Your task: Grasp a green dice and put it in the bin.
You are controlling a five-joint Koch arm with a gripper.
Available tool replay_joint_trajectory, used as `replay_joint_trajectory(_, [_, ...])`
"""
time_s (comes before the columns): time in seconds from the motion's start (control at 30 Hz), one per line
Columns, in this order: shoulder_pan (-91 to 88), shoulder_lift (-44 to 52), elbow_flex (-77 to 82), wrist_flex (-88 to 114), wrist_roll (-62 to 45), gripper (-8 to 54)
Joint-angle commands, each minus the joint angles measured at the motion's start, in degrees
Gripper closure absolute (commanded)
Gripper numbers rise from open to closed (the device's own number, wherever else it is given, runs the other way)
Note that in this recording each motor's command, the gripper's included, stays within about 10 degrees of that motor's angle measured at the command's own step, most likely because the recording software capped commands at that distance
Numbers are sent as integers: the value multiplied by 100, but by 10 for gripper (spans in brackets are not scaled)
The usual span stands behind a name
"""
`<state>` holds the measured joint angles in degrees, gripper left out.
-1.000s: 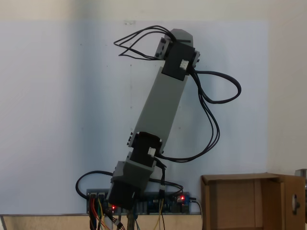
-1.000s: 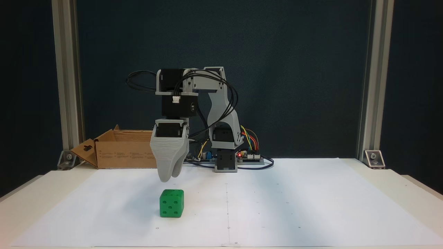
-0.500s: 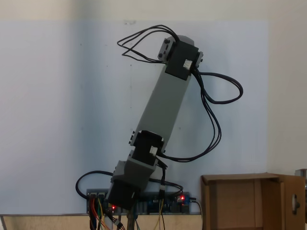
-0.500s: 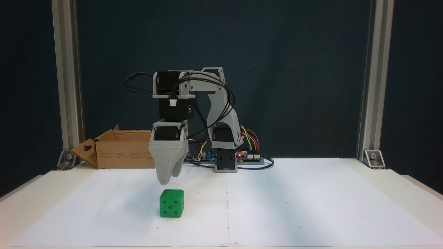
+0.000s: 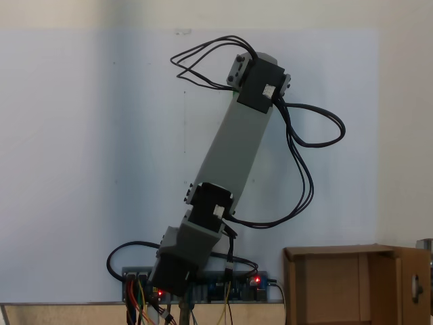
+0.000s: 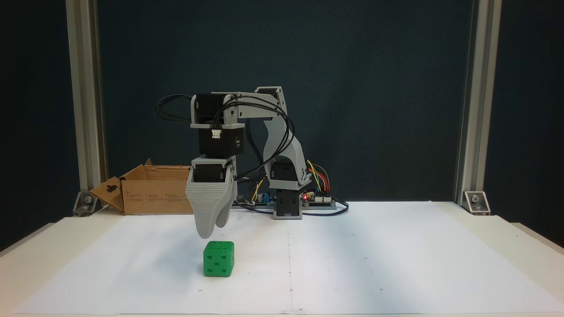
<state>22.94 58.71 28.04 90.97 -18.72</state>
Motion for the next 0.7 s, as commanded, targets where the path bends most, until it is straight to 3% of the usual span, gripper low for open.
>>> replay_joint_trajectory(0.0, [0, 18, -369, 299, -334, 19])
replay_joint_trajectory(0.67, [114, -158, 747, -571, -343, 21])
